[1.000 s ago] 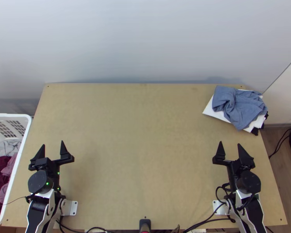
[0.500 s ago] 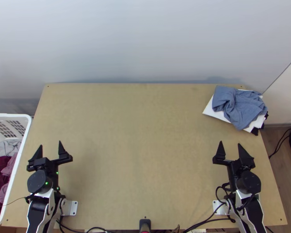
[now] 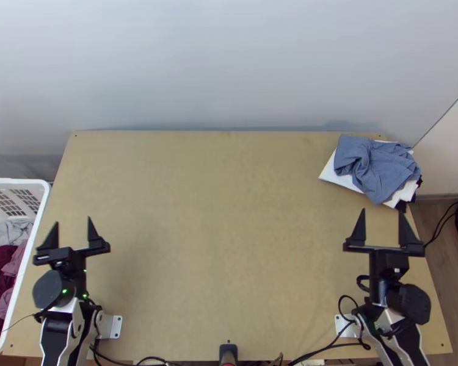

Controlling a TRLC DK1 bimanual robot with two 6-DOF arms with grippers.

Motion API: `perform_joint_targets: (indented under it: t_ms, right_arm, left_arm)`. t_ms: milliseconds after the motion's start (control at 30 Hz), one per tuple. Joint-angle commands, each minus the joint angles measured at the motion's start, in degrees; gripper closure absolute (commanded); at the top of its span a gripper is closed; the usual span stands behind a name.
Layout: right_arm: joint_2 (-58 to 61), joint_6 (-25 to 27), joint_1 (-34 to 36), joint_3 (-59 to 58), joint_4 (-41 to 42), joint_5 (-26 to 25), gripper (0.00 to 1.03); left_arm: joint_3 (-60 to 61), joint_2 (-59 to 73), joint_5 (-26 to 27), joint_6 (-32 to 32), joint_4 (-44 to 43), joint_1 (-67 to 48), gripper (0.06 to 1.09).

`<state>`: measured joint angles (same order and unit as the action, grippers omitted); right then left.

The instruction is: Fold the t-shirt

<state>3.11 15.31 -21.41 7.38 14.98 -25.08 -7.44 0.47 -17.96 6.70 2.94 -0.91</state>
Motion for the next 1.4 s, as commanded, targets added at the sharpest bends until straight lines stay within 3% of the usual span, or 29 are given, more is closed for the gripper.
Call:
perform_joint_targets:
  t_ms: [0,267,467,700,900,1100,1167,1233,1367]
  right_arm:
    - [13.15,-3.36,-1.71,11.17,-2.24,-7.00,0.04]
    - [22.99,-11.44,-1.53,24.70,-14.63,-8.58,0.04]
    - [29.40,-14.52,-1.35,34.63,-28.96,-8.76,0.04]
    - [34.15,-15.57,-0.83,42.63,-34.58,-8.84,0.04]
    - [46.81,-17.95,1.90,54.41,-50.58,-8.76,0.04]
    - [48.74,-18.12,1.11,55.99,-48.12,-8.76,0.05]
    - [49.00,-18.12,1.11,55.11,-47.50,-8.67,0.05]
    - [48.92,-18.04,1.11,53.88,-46.89,-8.58,0.05]
    - [48.65,-18.04,0.67,51.69,-46.27,-8.32,0.05]
  left_arm:
    - [-6.44,6.12,0.90,0.33,-4.26,3.37,0.10]
    - [-16.99,26.25,2.93,-3.18,-6.10,17.17,0.10]
    - [-27.98,47.61,17.78,-8.90,-6.63,44.59,0.10]
    - [-38.09,70.02,18.22,-8.11,-6.98,57.33,0.10]
    - [-41.95,84.08,18.22,-6.00,-4.35,63.66,0.10]
    - [-48.02,99.29,18.13,-4.59,-2.06,70.69,0.10]
    - [-54.61,107.11,17.96,-4.59,7.17,72.36,0.10]
    - [-64.72,115.99,14.26,-5.73,21.14,72.98,0.10]
    - [-69.73,121.43,15.76,-7.75,21.49,76.76,0.10]
